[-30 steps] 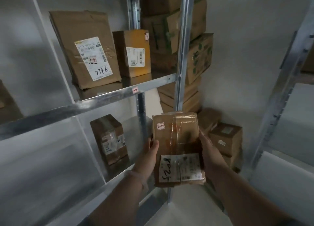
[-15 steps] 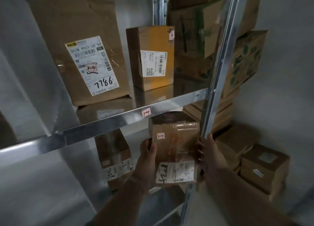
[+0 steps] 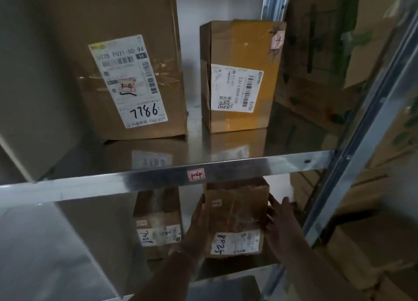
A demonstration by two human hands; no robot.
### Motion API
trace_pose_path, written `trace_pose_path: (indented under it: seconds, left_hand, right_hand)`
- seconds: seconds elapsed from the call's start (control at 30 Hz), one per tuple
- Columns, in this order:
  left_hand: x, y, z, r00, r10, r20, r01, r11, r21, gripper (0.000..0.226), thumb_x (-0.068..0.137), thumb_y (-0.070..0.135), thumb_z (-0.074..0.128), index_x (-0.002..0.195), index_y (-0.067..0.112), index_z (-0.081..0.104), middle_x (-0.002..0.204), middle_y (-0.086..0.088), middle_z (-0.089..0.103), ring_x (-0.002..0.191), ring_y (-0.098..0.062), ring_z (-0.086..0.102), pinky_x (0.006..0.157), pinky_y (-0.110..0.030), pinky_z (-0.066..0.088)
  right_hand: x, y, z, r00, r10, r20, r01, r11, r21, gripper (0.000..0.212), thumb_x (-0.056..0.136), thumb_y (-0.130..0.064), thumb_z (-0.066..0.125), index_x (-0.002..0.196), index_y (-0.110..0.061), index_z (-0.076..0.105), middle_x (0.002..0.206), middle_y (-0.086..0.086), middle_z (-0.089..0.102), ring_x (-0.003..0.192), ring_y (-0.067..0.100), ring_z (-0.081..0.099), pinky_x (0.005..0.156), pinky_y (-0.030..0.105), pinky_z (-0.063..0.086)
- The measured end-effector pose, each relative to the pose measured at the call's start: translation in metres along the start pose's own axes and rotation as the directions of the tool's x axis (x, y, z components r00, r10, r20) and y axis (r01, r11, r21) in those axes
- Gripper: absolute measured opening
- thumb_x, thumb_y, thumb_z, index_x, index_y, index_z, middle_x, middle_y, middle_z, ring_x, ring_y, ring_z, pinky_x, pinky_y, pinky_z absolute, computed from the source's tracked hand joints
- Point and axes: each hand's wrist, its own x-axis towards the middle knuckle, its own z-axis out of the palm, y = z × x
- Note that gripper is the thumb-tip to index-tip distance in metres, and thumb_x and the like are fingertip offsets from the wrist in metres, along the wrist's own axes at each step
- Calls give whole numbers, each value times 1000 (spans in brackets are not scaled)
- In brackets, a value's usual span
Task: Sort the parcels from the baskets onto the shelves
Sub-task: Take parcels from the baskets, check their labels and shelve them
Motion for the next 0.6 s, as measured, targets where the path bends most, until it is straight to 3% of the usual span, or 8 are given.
trace_pose_path:
  seconds: [0.1,0.23,0.4,0.6]
  left_hand:
    - [10,-8,3,997,0,-77,-2,1000,-31,54,94,58,31,127,24,57,118,-4,70,110,-22,67,88,-41,57]
    - [21,-21,4,977,-59,-205,29,989,-144,58,96,55,35,135,14,48,129,-16,62,120,-31,60,105,-54,44]
    - [33,-35,1,970,-123,-209,94,985,-144,61,96,62,33,134,17,53,123,-9,68,116,-26,64,103,-54,46]
    - [39,-33,3,962,-146,-231,105,978,-183,65,90,62,33,124,15,63,106,0,75,99,-15,71,97,-45,50]
  right_hand:
    - [19,4,-4,999,44,11,-43,996,-74,62,97,-62,24,131,-20,55,126,7,65,110,28,64,80,43,52]
    - [39,12,-8,998,67,-2,-67,994,-92,64,99,-58,24,127,-12,58,117,11,70,109,32,65,85,44,51]
    - [56,18,-7,992,109,70,-90,969,-232,56,100,-56,17,112,-24,62,101,2,75,87,19,73,68,34,51]
    - [73,16,-8,988,125,94,-90,945,-315,54,100,-57,19,106,-28,64,100,-2,74,94,20,69,70,34,50]
